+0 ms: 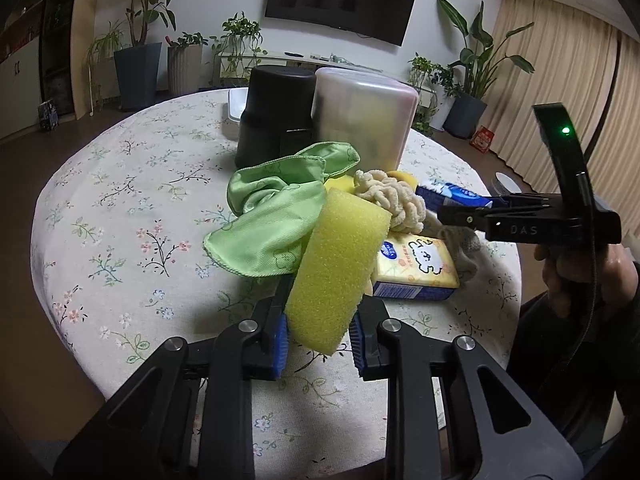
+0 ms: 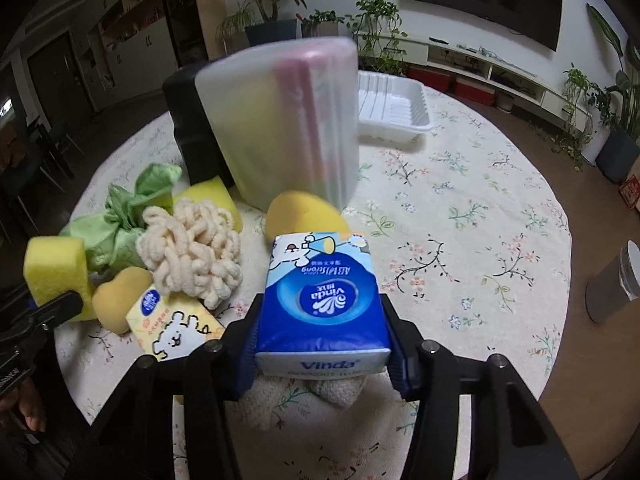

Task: Organize soft objects
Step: 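Lift the yellow sponge and Vinda pack and carry both toward the white tray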

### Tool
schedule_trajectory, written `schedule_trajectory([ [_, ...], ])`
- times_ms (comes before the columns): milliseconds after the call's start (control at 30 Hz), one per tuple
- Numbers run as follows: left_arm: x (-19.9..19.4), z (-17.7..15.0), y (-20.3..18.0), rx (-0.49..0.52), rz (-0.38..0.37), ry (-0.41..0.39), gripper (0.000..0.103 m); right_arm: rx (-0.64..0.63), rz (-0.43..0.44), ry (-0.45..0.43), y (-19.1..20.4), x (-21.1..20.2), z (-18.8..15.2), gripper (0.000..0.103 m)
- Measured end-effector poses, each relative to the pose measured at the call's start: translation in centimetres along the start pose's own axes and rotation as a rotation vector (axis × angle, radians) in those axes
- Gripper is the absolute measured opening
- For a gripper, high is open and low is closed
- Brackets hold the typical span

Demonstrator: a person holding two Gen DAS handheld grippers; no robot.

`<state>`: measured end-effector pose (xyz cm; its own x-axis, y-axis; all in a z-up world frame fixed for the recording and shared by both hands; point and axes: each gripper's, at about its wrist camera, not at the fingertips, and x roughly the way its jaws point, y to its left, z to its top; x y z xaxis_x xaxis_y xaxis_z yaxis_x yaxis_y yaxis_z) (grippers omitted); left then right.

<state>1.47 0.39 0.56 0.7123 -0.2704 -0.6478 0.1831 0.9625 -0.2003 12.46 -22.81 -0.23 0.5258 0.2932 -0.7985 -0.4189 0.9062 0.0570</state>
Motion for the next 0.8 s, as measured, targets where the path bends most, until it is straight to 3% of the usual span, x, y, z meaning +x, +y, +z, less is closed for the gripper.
schedule_trajectory([
  [400, -4.0, 2.2, -1.2, 0.004, -0.082, -0.090, 0.022, 0.045, 0.012, -0.138, -0.5, -5.9, 1.2, 0.055],
  [800, -4.4, 7.9, 4.1, -0.049, -0.020, -0.106, 0.022, 0.074, -0.021, -0.166, -2.5, -7.6, 3.7, 0.055],
])
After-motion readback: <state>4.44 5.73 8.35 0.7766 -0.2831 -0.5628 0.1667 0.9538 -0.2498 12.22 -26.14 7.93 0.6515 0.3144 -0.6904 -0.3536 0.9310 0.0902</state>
